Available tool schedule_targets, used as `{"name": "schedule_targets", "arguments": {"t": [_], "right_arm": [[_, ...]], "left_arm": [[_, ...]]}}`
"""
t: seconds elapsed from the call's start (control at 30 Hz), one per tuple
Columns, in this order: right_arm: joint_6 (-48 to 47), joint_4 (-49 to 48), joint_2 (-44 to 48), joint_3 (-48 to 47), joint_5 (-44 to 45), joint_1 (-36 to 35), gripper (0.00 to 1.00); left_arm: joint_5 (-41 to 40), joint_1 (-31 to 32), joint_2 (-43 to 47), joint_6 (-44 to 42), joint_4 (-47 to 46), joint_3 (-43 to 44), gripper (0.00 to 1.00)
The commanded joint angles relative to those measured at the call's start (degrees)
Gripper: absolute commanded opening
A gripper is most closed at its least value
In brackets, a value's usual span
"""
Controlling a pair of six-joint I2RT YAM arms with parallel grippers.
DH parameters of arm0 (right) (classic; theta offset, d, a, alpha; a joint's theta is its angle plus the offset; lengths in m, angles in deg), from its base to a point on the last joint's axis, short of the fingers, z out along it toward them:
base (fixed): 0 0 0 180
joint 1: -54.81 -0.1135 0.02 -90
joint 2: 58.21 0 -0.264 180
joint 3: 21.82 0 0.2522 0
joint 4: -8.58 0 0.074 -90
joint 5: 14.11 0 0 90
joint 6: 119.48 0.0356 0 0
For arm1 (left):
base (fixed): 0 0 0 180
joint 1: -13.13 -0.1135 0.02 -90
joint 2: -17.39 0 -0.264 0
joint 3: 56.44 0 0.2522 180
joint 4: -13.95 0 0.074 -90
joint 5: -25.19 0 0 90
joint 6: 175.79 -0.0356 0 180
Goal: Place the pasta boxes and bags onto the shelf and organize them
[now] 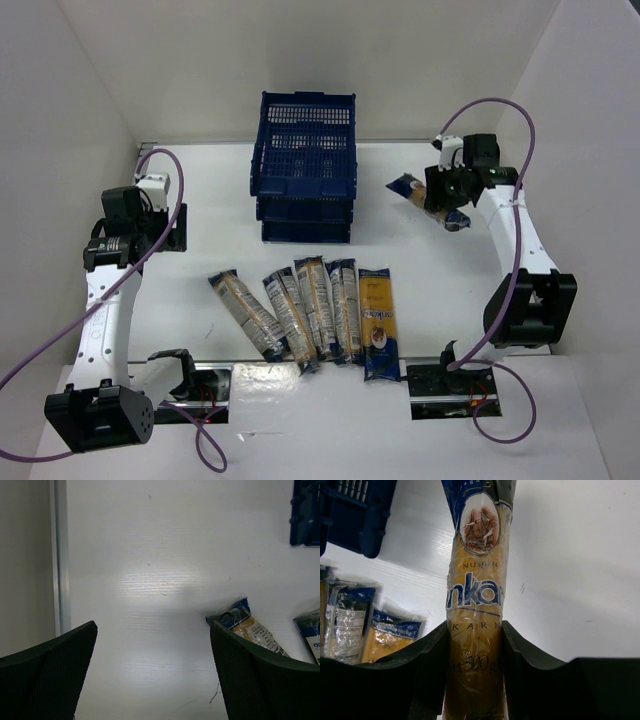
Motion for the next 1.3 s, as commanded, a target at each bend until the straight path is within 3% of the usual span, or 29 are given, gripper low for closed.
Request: {"name": "schedule_targets", "arguments": {"t": [0.0,0.67,1.07,1.27], "right_arm": [[1.7,-1.8,5.1,-5.9,-1.9,0.2,0.0],[11.6,-3.3,11.6,-23.9,-0.8,-2.1,0.0],[16.4,-3.3,2.3,-37.0,-9.7,-6.8,0.0],[21.5,-6.2,1.1,-34.5,-1.1,-12.3,0.0]], "left_arm": [[1.0,-0.3,0.6,0.5,-1.6,-0.2,0.99],[-1.3,-1.8,-0.5,0.5,0.0,2.4,0.99],[-4.9,-4.6,-1.5,0.5,1.6,4.2,0.99],[-8.8,-6.3,0.8,0.5,2.6,4.2,0.99]]}}
